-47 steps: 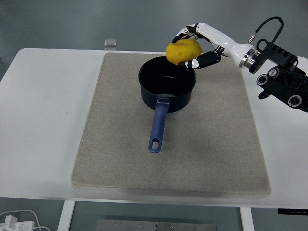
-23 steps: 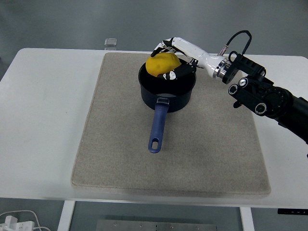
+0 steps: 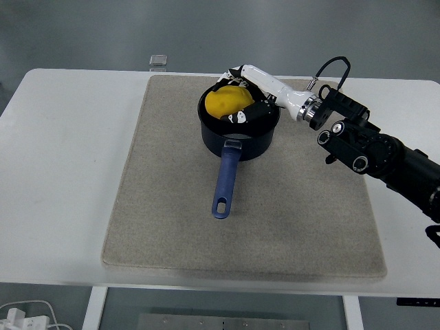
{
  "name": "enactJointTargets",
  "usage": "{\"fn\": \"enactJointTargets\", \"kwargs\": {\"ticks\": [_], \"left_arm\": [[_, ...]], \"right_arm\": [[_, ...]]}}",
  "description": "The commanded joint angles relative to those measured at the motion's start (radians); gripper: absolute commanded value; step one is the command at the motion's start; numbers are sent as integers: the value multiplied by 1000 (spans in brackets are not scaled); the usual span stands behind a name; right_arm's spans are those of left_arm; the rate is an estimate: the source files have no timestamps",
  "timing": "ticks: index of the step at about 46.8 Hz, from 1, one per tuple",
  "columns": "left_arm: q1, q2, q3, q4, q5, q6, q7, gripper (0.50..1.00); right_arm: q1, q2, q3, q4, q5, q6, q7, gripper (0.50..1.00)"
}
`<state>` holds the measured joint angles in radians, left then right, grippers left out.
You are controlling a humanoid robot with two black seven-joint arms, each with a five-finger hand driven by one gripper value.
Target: Put the potato in the blue pot
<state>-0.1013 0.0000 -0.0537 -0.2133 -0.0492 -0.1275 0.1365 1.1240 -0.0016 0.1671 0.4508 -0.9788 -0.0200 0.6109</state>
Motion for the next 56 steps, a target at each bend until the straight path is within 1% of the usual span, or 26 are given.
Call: {"fn": "enactJointTargets", "kwargs": {"ticks": [1, 2, 4, 6, 12, 17, 33, 39, 40, 42, 43, 48, 56], "left_arm": [[0, 0, 0, 0, 0, 0, 0, 999], [0, 0, 0, 0, 0, -1, 0, 999], [0, 0, 0, 0, 0, -1, 0, 999], [0, 0, 0, 0, 0, 0, 0, 999], [0, 0, 0, 0, 0, 0, 0, 999], [0, 0, 0, 0, 0, -1, 0, 999], [0, 0, 0, 5, 0, 0, 0, 999], [0, 0, 0, 6, 0, 0, 0, 999], [0, 0, 0, 8, 0, 0, 0, 999], [0, 0, 0, 8, 0, 0, 0, 999], [0, 0, 0, 8, 0, 0, 0, 999], [0, 0, 0, 8, 0, 0, 0, 999], [0, 0, 0, 6, 0, 0, 0, 999]], "right_arm": [[-7, -1, 3, 0, 2, 0, 0, 500], [-7, 0, 3, 0, 0, 0, 0, 500], [-10, 0, 8, 0, 2, 0, 0, 610], [-15, 0, 12, 0, 2, 0, 0, 680], [-15, -1, 15, 0, 3, 0, 0, 786], [-16, -1, 15, 0, 3, 0, 0, 854], [-20, -3, 23, 5, 5, -1, 0, 862], [-20, -3, 51, 5, 34, 0, 0, 862], [-20, -3, 52, 5, 41, 0, 0, 866], [-18, -3, 52, 5, 61, 0, 0, 903], [-18, -3, 51, 5, 71, 0, 0, 911], [-15, -6, 49, 5, 115, 0, 0, 913], [-18, -8, 46, 5, 123, 0, 0, 917]]}}
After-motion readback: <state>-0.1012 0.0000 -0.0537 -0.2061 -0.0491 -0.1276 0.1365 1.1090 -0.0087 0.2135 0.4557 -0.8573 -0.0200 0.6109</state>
